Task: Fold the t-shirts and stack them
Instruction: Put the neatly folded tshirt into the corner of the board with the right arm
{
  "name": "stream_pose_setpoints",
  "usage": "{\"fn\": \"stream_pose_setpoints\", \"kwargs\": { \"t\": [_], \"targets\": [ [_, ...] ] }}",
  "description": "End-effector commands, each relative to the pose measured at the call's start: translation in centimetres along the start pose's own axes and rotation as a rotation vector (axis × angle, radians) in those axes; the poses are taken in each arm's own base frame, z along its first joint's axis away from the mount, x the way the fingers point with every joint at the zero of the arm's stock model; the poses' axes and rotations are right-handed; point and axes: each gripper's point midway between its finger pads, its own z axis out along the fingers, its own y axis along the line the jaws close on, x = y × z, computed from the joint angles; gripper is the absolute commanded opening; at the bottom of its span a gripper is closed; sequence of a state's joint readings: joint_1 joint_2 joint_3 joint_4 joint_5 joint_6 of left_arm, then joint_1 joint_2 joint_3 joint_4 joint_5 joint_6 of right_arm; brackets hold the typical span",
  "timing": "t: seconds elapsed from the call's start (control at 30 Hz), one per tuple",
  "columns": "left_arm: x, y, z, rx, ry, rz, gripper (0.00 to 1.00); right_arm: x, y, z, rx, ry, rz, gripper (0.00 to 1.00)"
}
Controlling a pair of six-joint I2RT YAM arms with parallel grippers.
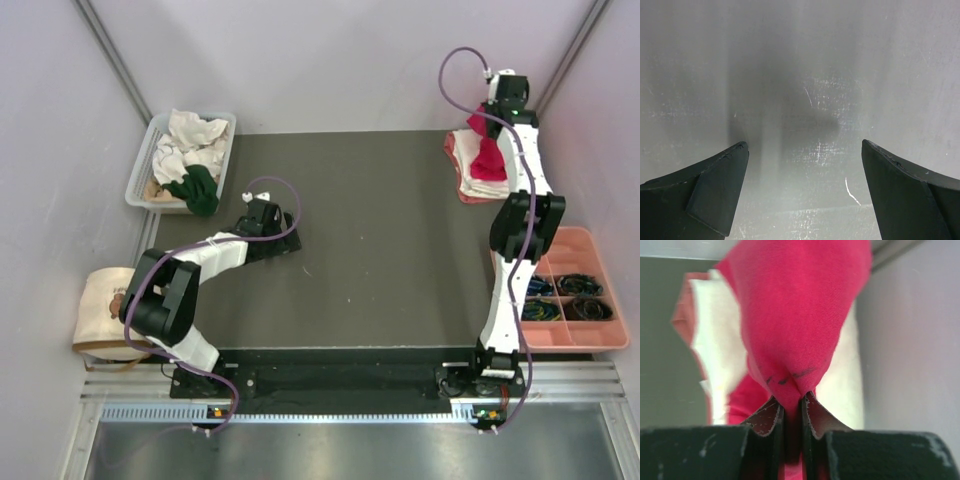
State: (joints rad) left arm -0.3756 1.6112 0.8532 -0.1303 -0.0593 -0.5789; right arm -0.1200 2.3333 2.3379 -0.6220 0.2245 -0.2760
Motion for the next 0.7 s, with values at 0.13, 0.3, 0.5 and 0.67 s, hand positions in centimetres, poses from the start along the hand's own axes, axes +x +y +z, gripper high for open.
{"fn": "stream_pose_setpoints", "kwargs": {
  "t": [0.13, 0.3, 0.5, 0.67],
  "targets": [
    [0.2, -0.4, -0.9, 0.032, -0.004, -0.023, 0.99, -10.2, 11.5, -10.3, -0.185, -0.261, -0.088, 0.00],
    [0.2, 0.0, -1.3, 0.021, -0.010, -0.014, 0.99, -10.2, 13.7, -11.1, -0.217, -0.267, -0.093, 0.00],
    [0.4, 0.1, -1.1, 0.017, -0.003, -0.015, 0.99, -8.6, 12.4, -8.9, -0.153, -0.220, -0.114, 0.00],
    [0.7, 0.0, -0.4, 0.014, 0.013, -0.022, 0.99, -6.9, 10.6, -6.6, -0.139, -0.175, -0.085, 0.00]
  ]
}}
